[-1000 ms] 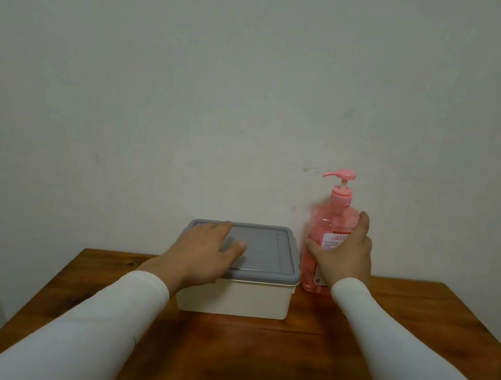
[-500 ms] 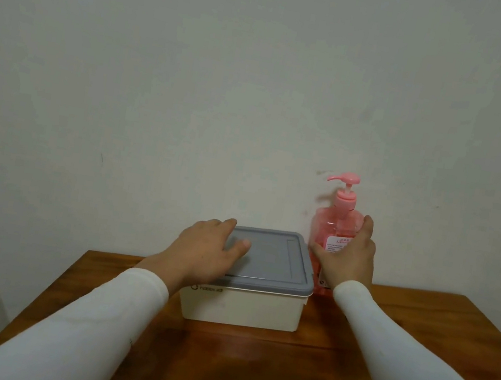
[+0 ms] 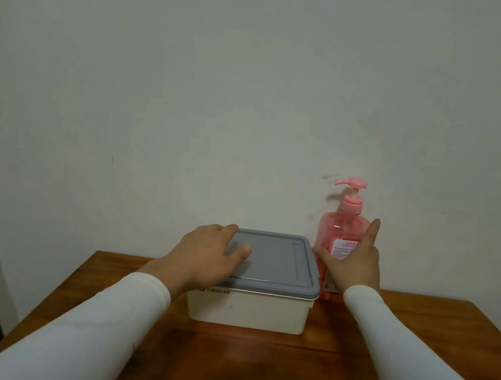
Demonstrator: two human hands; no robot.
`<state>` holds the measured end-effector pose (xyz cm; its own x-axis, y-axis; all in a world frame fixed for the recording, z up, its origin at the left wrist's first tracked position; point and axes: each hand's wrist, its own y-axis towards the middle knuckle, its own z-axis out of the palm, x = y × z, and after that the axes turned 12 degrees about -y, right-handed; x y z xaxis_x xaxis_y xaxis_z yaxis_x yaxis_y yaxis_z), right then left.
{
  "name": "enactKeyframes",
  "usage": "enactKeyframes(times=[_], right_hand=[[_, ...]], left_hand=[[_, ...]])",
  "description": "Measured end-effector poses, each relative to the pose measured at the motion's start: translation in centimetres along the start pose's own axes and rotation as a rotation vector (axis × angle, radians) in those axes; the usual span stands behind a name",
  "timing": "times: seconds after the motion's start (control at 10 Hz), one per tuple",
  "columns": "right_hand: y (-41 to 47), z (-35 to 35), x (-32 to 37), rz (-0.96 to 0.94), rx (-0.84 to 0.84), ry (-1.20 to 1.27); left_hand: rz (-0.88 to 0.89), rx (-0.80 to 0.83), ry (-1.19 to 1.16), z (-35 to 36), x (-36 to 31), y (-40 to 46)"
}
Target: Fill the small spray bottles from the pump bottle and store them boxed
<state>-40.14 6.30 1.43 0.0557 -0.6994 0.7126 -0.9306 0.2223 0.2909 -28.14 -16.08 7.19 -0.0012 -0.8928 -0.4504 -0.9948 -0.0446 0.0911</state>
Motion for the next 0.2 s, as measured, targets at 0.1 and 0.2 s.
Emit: enactKeyframes(times=[0.1,0.2], right_hand=[[0.0,-0.5,-0.3,-0.03,0.031,-0.027],[-0.1,-1.6,-0.3,-0.022,0.041,-0.041]], left_hand=[[-0.002,-0.012,-0.008,-0.2,-0.1,-0.5],[0.001,-0.012,-0.031,-0.5,-0.2,-1.0]])
